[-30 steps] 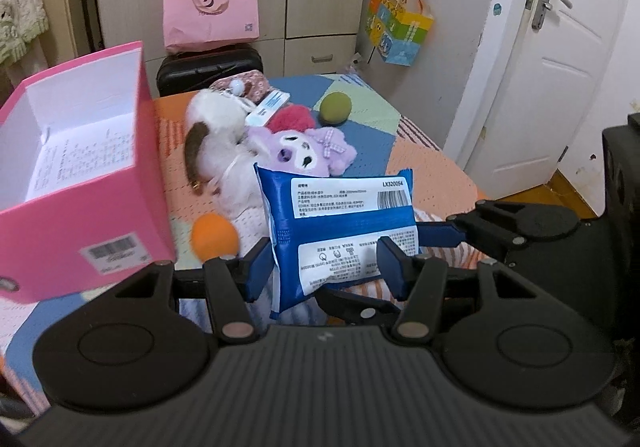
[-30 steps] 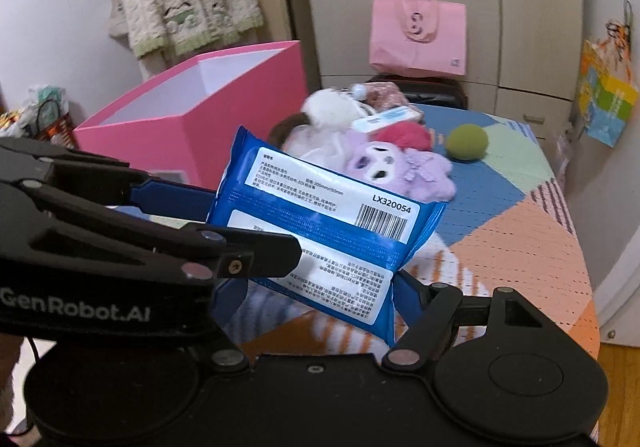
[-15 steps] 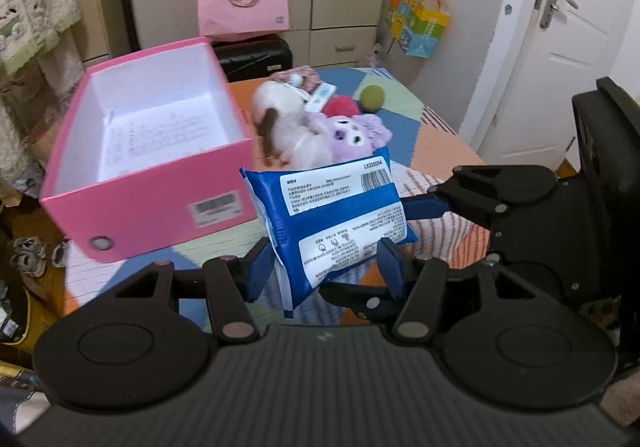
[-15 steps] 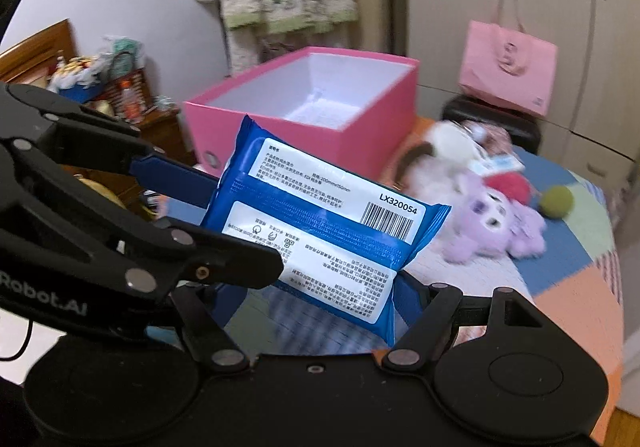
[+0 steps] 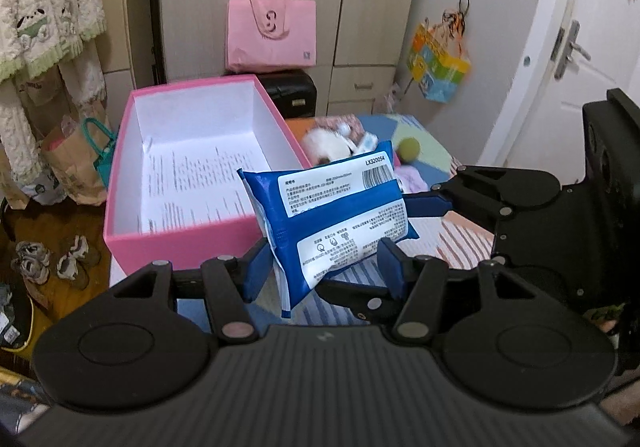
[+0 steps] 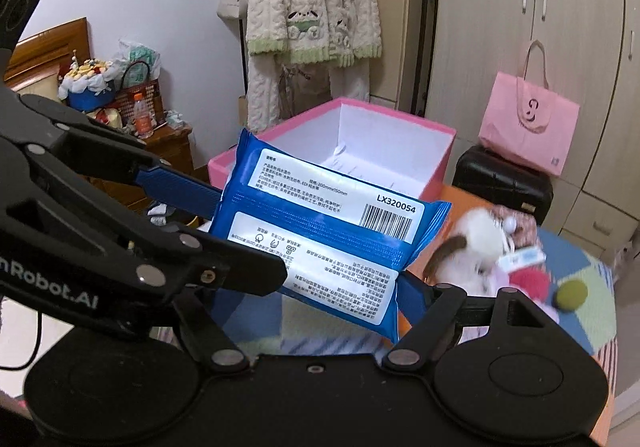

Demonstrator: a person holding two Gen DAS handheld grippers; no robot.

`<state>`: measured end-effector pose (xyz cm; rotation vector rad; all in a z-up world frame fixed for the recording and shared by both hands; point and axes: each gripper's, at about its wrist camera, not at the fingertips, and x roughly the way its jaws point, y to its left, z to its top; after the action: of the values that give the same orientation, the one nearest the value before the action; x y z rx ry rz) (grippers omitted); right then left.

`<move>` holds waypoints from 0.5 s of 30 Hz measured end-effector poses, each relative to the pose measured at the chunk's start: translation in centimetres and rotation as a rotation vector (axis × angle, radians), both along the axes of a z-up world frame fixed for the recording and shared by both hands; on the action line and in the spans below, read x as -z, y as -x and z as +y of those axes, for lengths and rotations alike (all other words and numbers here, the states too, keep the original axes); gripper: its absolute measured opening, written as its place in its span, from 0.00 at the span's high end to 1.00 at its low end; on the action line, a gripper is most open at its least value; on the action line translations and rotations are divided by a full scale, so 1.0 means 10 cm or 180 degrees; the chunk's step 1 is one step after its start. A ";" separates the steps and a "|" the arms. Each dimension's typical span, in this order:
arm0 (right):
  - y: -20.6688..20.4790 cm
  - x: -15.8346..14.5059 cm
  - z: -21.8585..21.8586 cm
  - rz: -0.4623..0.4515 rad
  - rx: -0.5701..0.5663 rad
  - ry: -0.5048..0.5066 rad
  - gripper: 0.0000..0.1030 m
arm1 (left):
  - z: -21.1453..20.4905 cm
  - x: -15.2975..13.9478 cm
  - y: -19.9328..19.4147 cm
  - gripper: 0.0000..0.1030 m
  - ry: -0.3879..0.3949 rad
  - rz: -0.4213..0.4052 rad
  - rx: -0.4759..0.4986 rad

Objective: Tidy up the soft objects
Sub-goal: 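Carry the wet-wipes pack with the left gripper over the pink box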

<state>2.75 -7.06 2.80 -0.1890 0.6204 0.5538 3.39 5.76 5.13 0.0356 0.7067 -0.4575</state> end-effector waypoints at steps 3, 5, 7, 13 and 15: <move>-0.14 -0.09 0.05 -0.0034 -0.0005 0.0005 0.19 | 0.06 -0.07 -0.12 0.46 0.0038 -0.0058 -0.0013; -0.26 -0.13 0.08 -0.0039 -0.0018 0.0013 0.19 | 0.11 -0.11 -0.23 0.46 0.0056 -0.0090 -0.0027; -0.38 -0.17 0.12 -0.0075 -0.0048 0.0030 0.18 | 0.15 -0.15 -0.37 0.46 0.0064 -0.0129 -0.0049; -0.90 -0.18 0.19 0.0047 -0.0141 -0.0104 0.17 | 0.32 -0.09 -0.80 0.46 0.0239 -0.0088 -0.0149; -1.06 -0.12 0.20 0.0121 -0.0166 -0.0172 0.17 | 0.37 -0.04 -0.94 0.46 0.0260 -0.0075 -0.0181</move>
<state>13.38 -5.08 4.01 -0.1445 0.6380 0.6250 12.81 9.41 5.50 -0.0558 0.6637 -0.4305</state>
